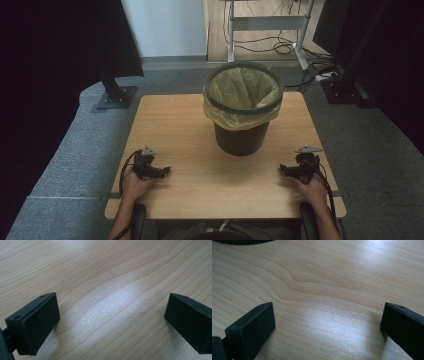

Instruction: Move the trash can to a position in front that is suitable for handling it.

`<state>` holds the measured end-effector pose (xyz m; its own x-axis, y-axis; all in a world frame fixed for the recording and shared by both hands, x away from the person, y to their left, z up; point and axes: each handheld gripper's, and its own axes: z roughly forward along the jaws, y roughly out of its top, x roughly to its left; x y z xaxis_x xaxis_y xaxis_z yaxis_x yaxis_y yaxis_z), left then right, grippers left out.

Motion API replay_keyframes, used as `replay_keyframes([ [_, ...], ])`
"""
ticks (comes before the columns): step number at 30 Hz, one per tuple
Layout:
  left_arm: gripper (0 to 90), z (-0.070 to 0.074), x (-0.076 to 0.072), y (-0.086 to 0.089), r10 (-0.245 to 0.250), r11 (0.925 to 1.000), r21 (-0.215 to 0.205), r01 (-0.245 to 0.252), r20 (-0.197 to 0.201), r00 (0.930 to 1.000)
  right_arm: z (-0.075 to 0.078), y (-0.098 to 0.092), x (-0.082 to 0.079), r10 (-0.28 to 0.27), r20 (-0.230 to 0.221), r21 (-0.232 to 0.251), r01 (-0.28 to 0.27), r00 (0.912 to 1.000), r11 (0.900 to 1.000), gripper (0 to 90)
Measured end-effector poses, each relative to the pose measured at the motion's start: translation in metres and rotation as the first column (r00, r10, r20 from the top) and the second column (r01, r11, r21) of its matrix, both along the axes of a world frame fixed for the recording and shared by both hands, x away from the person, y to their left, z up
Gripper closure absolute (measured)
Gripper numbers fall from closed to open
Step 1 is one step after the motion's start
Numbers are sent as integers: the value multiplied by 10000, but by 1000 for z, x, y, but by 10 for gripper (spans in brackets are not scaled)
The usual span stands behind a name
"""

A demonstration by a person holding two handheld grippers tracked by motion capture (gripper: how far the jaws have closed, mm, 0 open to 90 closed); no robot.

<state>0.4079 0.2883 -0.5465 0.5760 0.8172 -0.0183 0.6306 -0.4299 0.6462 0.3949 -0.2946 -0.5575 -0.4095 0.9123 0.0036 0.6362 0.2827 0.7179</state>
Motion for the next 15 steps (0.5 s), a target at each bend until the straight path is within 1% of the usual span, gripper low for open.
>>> replay_keyframes([
  [6, 0, 0, 3, -1, 85, 9999, 55, -85, 16, 10000, 0, 0, 0, 7, -8, 8, -7, 10000, 10000, 0],
  [7, 0, 0, 4, -2, 119, 9999, 9, -119, 15, 9999, 0, 0, 0, 9, -11, 11, -9, 10000, 10000, 0],
  [15, 0, 0, 13, -5, -40, 10000, 5, 40, -22, 10000, 0, 2, 6, 109, -10, 16, -109, 9999, 9999, 0],
])
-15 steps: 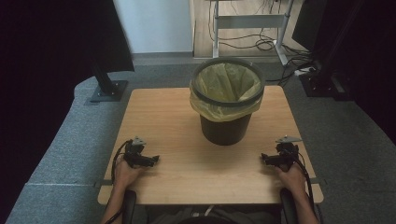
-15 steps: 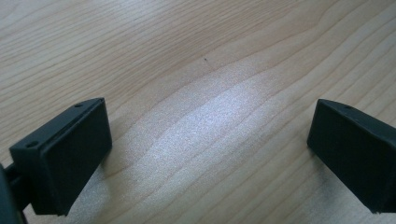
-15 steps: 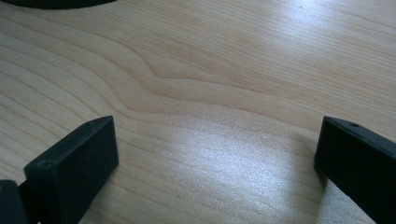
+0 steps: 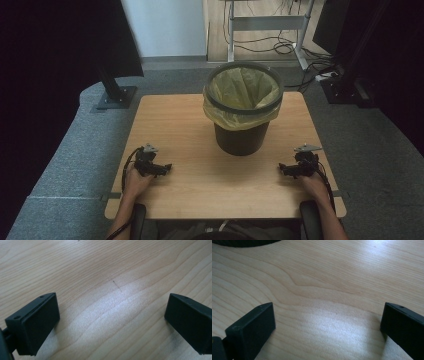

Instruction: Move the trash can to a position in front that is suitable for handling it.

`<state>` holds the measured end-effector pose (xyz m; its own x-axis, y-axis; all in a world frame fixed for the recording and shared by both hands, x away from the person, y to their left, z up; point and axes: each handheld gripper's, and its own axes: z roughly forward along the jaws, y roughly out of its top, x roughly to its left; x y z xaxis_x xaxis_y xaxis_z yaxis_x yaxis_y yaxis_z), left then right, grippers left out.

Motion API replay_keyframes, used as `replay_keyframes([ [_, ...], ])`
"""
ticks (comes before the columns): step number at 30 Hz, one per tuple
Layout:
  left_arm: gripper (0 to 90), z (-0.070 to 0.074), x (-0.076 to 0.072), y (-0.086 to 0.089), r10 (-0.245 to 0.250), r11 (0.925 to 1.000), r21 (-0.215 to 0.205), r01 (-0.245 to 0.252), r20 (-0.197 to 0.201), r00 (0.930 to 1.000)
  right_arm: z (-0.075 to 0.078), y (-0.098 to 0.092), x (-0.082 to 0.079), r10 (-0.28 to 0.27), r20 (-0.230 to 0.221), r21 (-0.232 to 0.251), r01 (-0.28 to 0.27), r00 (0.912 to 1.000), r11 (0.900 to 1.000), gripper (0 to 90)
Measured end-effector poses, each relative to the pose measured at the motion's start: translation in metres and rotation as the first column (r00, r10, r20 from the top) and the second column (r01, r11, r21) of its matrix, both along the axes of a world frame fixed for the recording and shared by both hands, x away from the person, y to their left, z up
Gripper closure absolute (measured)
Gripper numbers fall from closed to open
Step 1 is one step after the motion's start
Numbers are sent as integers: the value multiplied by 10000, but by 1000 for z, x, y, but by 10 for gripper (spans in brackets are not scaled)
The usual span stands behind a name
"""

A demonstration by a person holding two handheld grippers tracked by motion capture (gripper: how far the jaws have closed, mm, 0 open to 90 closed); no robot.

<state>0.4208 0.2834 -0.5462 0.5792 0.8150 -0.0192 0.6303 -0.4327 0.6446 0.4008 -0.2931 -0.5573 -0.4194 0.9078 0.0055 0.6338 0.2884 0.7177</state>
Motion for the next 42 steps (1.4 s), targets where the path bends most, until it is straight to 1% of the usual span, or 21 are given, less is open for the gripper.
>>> replay_keyframes([
  [3, 0, 2, 3, -2, 1, 10000, 86, 1, -150, 9999, 1, 1, 2, -21, -79, 4, 21, 10000, 10000, 0],
  [8, 0, 4, 9, -6, -24, 9998, -176, 16, -445, 9990, 3, 1, 4, -67, -315, 149, 71, 9995, 9999, 0],
  [10, 0, 5, 11, -8, -76, 9999, -149, 68, -510, 9987, 4, 1, 5, -34, -330, 196, 40, 9995, 9998, 0],
  [14, 0, 10, 13, -13, -220, 9997, -122, 216, -293, 9993, 8, 2, 4, 76, -344, 114, -72, 9994, 9999, 0],
  [16, 0, 14, 15, -15, -260, 9993, -257, 256, -174, 9995, 12, 4, 5, 95, -179, 31, -95, 9998, 10000, 0],
  [18, 0, 17, 17, -18, -351, 9984, -447, 344, -152, 9993, 16, 6, 5, 182, -82, 54, -182, 9998, 9998, 0],
  [19, 0, 17, 17, -18, -351, 9984, -447, 344, -152, 9993, 18, 7, 6, 224, -43, 31, -224, 9997, 9997, 0],
  [20, 0, 20, 19, -20, -399, 9979, -509, 396, -34, 9992, 19, 7, 7, 253, -7, 53, -253, 9997, 9997, 0],
  [23, 0, 23, 21, -23, -473, 9974, -539, 475, 56, 9989, 23, 9, 9, 332, -56, 1, -332, 9994, 9994, 0],
  [24, 0, 26, 23, -25, -570, 9964, -618, 578, 138, 9983, 24, 10, 10, 358, -52, -34, -359, 9993, 9994, 0],
  [27, 0, 30, 25, -28, -613, 9945, -843, 628, 202, 9979, 28, 11, 12, 448, -83, -51, -448, 9990, 9990, 0],
  [28, 0, 32, 27, -29, -651, 9934, -941, 663, 163, 9977, 29, 12, 13, 477, -67, -34, -477, 9988, 9989, 0],
  [30, 0, 33, 28, -30, -682, 9929, -966, 694, 159, 9975, 32, 14, 15, 528, -72, -35, -528, 9986, 9986, 0],
  [31, 0, 35, 29, -31, -652, 9922, -1054, 669, 199, 9977, 32, 14, 15, 528, -72, -35, -528, 9986, 9986, 0],
  [35, 0, 43, 35, -36, -727, 9918, -1044, 736, 127, 9973, 40, 18, 20, 664, -92, 119, -663, 9977, 9977, 0],
  [38, 0, 50, 41, -40, -808, 9894, -1208, 800, -12, 9967, 45, 20, 23, 705, -28, 192, -704, 9975, 9973, 0],
  [41, 0, 55, 45, -44, -925, 9876, -1269, 926, 68, 9957, 49, 22, 27, 722, 51, 299, -723, 9974, 9969, 0],
  [42, 0, 57, 46, -45, -955, 9879, -1218, 959, 88, 9954, 51, 22, 29, 718, 60, 340, -720, 9974, 9968, 0],
])
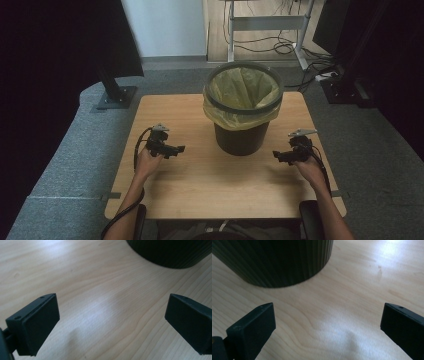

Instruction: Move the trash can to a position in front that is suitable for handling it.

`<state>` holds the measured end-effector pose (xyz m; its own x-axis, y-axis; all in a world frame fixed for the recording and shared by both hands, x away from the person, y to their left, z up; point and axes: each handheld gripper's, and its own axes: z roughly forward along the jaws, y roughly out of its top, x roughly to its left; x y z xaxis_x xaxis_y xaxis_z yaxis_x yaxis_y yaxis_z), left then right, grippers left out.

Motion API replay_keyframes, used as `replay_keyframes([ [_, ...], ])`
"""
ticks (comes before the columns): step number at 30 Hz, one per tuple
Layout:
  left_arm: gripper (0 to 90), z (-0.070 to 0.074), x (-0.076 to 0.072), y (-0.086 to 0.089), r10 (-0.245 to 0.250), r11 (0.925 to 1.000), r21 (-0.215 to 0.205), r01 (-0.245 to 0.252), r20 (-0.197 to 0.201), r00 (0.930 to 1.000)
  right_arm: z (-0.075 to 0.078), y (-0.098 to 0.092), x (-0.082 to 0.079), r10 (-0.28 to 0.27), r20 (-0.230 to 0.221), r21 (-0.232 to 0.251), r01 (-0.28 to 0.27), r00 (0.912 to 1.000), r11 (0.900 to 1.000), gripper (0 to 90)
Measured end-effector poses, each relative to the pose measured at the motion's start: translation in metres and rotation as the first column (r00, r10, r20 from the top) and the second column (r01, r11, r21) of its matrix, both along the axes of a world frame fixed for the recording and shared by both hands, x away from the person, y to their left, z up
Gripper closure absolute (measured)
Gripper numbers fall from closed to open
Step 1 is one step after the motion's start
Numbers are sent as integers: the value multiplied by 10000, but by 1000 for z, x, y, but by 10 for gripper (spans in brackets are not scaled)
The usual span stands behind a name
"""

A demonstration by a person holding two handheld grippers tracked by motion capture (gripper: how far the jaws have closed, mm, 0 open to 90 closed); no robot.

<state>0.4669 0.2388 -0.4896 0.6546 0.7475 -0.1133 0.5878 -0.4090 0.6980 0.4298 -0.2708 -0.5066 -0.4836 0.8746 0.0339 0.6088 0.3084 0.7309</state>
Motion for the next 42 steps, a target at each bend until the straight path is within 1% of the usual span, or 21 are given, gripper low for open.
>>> replay_keyframes([
  [4, 0, 5, 5, -3, -61, 9999, 136, 59, 136, 9999, 4, 1, 6, -31, 14, 50, 31, 10000, 10000, 0],
  [7, 0, 10, 10, -5, -86, 10000, -1, 86, 253, 9996, 6, 1, 12, -134, 49, 175, 133, 9999, 9998, 0],
  [10, 0, 13, 14, -7, -65, 10000, -50, 66, 310, 9995, 9, 0, 20, -236, 101, 118, 234, 9997, 9997, 0],
  [11, 0, 14, 16, -8, -73, 10000, 59, 71, 352, 9994, 10, 0, 22, -280, 121, 125, 278, 9995, 9995, 0],
  [13, 0, 17, 19, -10, -17, 10000, 98, 15, 190, 9998, 13, 1, 28, -365, 184, 116, 363, 9992, 9993, 0],
  [17, 0, 20, 24, -13, 152, 9996, 238, -157, 222, 9996, 19, 2, 39, -530, 317, 131, 526, 9981, 9985, 0],
  [18, 0, 21, 26, -15, 238, 9992, 307, -245, 233, 9994, 21, 2, 45, -593, 301, 149, 589, 9978, 9982, 0],
  [19, 0, 21, 26, -15, 238, 9992, 307, -245, 233, 9994, 21, 2, 45, -593, 301, 149, 589, 9978, 9982, 0],
  [20, 0, 21, 29, -15, 221, 9992, 325, -230, 273, 9994, 23, 1, 51, -718, 316, 147, 713, 9969, 9973, 0],
  [21, 0, 21, 29, -15, 221, 9992, 325, -230, 273, 9994, 23, 1, 51, -718, 316, 147, 713, 9969, 9973, 0],
  [23, 0, 21, 33, -15, 269, 9992, 290, -280, 375, 9989, 25, 0, 60, -886, 353, 288, 876, 9954, 9957, 0],
  [25, 0, 19, 35, -15, 403, 9976, 549, -433, 561, 9976, 28, -1, 65, -1072, 497, 386, 1053, 9930, 9937, 0],
  [26, 0, 19, 35, -15, 403, 9976, 549, -433, 561, 9976, 30, -2, 68, -1179, 522, 424, 1157, 9917, 9924, 0],
  [27, 0, 18, 37, -17, 298, 9970, 700, -344, 657, 9974, 31, -2, 71, -1274, 588, 418, 1251, 9901, 9913, 0],
  [28, 0, 18, 39, -17, 272, 9969, 714, -316, 616, 9977, 33, -3, 75, -1291, 601, 409, 1268, 9898, 9911, 0],
  [30, 0, 17, 40, -17, 265, 9971, 704, -304, 556, 9981, 35, -3, 78, -1324, 614, 441, 1299, 9893, 9906, 0],
  [31, 0, 17, 43, -18, 285, 9973, 656, -320, 535, 9982, 38, -3, 85, -1417, 702, 436, 1389, 9874, 9894, 0],
  [35, 0, 19, 48, -19, 345, 9978, 542, -373, 520, 9981, 43, -1, 97, -1428, 727, 500, 1394, 9871, 9890, 0],
  [36, 0, 20, 49, -19, 361, 9982, 452, -384, 525, 9980, 44, -1, 100, -1435, 715, 553, 1397, 9871, 9886, 0],
  [37, 0, 23, 53, -20, 355, 9990, 251, -369, 529, 9980, 44, 0, 102, -1430, 686, 588, 1391, 9873, 9885, 0],
  [42, 0, 27, 59, -24, 233, 9996, 174, -243, 569, 9981, 43, 2, 108, -1429, 721, 552, 1391, 9871, 9887, 1],
])
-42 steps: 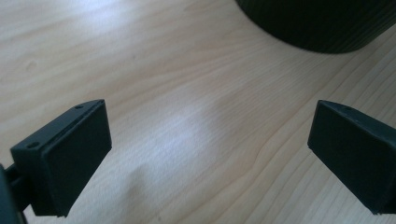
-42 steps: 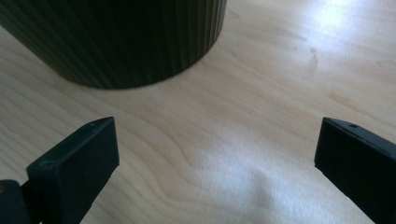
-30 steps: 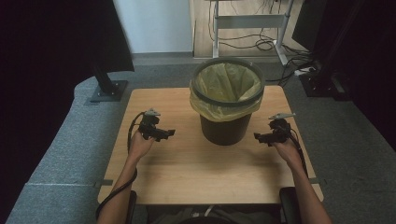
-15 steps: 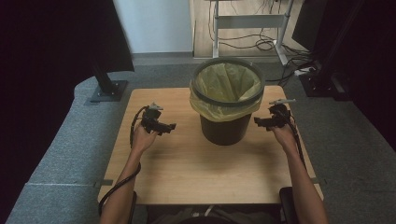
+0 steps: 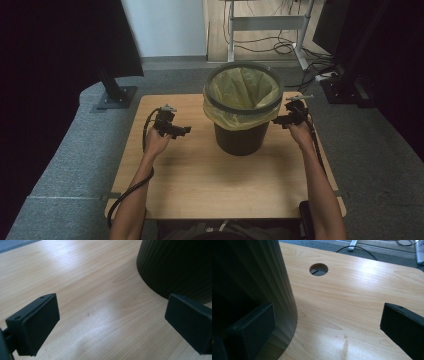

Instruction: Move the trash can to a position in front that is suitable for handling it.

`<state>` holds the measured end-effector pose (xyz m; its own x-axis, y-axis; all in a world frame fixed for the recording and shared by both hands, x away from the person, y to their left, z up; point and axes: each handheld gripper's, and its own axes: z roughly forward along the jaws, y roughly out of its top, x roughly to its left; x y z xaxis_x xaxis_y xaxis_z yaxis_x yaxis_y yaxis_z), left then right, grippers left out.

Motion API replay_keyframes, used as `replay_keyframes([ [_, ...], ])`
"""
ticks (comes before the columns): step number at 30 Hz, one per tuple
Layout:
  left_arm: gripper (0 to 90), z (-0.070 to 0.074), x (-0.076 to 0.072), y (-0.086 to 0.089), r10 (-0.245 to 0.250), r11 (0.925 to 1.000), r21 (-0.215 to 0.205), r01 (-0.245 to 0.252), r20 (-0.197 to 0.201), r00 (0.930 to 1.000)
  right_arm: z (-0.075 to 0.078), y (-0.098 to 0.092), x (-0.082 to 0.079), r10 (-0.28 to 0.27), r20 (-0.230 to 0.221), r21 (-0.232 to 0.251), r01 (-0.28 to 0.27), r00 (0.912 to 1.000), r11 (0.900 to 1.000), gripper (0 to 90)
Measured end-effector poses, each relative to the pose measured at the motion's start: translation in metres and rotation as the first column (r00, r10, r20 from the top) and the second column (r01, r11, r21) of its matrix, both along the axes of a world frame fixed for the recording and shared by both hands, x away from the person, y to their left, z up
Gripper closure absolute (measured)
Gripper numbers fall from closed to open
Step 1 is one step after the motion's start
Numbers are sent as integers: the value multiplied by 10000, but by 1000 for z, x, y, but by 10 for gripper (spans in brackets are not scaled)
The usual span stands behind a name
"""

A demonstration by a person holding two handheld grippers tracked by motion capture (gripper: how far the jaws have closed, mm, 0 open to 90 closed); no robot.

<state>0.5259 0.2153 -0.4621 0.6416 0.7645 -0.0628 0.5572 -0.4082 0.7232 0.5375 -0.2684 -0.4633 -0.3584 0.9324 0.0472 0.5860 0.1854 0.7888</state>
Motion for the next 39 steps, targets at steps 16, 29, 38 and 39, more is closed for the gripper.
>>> replay_keyframes([
  [16, 0, 12, 18, -6, -167, 9997, -186, 170, 199, 9997, -1, 30, 2, 559, 41, 75, -560, 9984, 9984, 13],
  [29, 0, 20, 26, -5, 498, 9982, -337, -489, 278, 9984, -4, 65, 4, 1271, 124, 313, -1274, 9918, 9914, 21],
  [38, 0, 22, 39, -7, 744, 9968, -318, -732, 380, 9965, 5, 66, 15, 1123, 291, 262, -1131, 9932, 9932, 11],
  [39, 0, 22, 41, -6, 733, 9967, -370, -720, 366, 9966, 5, 67, 17, 1114, 347, 61, -1117, 9932, 9937, 12],
])
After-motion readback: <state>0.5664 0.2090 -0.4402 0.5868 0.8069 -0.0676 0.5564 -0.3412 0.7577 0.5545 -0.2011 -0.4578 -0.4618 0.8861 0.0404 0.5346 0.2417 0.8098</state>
